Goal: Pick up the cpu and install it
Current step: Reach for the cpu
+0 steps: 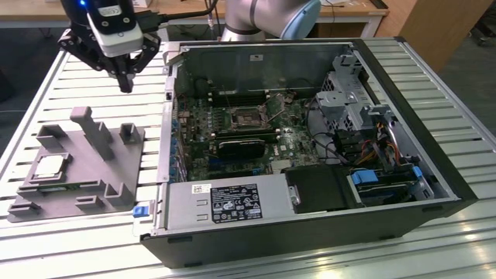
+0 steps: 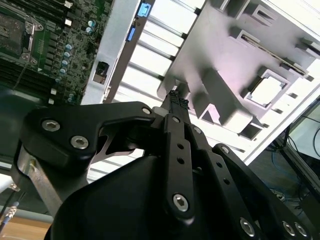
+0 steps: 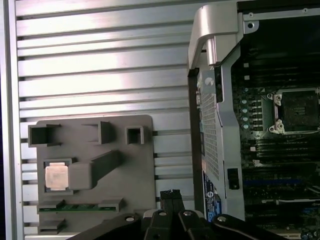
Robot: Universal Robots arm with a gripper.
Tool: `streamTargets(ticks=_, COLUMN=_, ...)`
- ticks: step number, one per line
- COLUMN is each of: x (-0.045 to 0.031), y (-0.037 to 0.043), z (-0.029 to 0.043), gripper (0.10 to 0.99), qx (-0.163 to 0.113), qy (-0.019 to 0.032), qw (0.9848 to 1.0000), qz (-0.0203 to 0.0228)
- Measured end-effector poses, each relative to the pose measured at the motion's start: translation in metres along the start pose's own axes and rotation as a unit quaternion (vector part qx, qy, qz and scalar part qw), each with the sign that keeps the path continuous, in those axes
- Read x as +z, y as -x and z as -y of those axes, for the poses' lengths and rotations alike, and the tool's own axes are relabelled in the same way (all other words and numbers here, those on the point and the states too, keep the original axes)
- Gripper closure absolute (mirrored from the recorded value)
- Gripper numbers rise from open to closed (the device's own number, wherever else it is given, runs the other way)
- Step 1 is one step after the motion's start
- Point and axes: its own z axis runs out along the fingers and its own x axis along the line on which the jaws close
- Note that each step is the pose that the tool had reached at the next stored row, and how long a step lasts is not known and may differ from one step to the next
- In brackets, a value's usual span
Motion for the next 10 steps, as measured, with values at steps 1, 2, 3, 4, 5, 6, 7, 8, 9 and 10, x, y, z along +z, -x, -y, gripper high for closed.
streamTargets(ticks=1, x=0.0001, y=-0.0003, z=0.0000, gripper=0.980, qx=0.000, qy=0.0000, qw=1.0000, qz=-0.0002)
streamTargets(ticks=2, x=0.0003, y=-0.0008, z=0.0001, gripper=0.980, qx=0.000, qy=0.0000, qw=1.0000, qz=-0.0005)
streamTargets(ticks=3, x=0.0005, y=-0.0012, z=0.0001, gripper=0.980, qx=0.000, qy=-0.0001, qw=1.0000, qz=-0.0007)
streamTargets(ticks=4, x=0.0006, y=-0.0016, z=0.0001, gripper=0.980, qx=0.000, qy=-0.0001, qw=1.0000, qz=-0.0010)
streamTargets(ticks=5, x=0.0008, y=-0.0020, z=0.0002, gripper=0.980, qx=0.000, qy=-0.0001, qw=1.0000, qz=-0.0012)
streamTargets(ticks=6, x=0.0009, y=-0.0025, z=0.0003, gripper=0.980, qx=0.000, qy=-0.0001, qw=1.0000, qz=-0.0014)
streamTargets(ticks=7, x=0.0010, y=-0.0031, z=0.0003, gripper=0.980, qx=0.000, qy=-0.0002, qw=1.0000, qz=-0.0017)
streamTargets(ticks=8, x=0.0012, y=-0.0036, z=0.0003, gripper=0.980, qx=0.000, qy=-0.0001, qw=1.0000, qz=-0.0018)
streamTargets(ticks=9, x=0.0014, y=-0.0042, z=0.0004, gripper=0.980, qx=0.000, qy=-0.0002, qw=1.0000, qz=-0.0020)
streamTargets(ticks=10, x=0.0015, y=-0.0047, z=0.0004, gripper=0.980, qx=0.000, qy=-0.0002, qw=1.0000, qz=-0.0023)
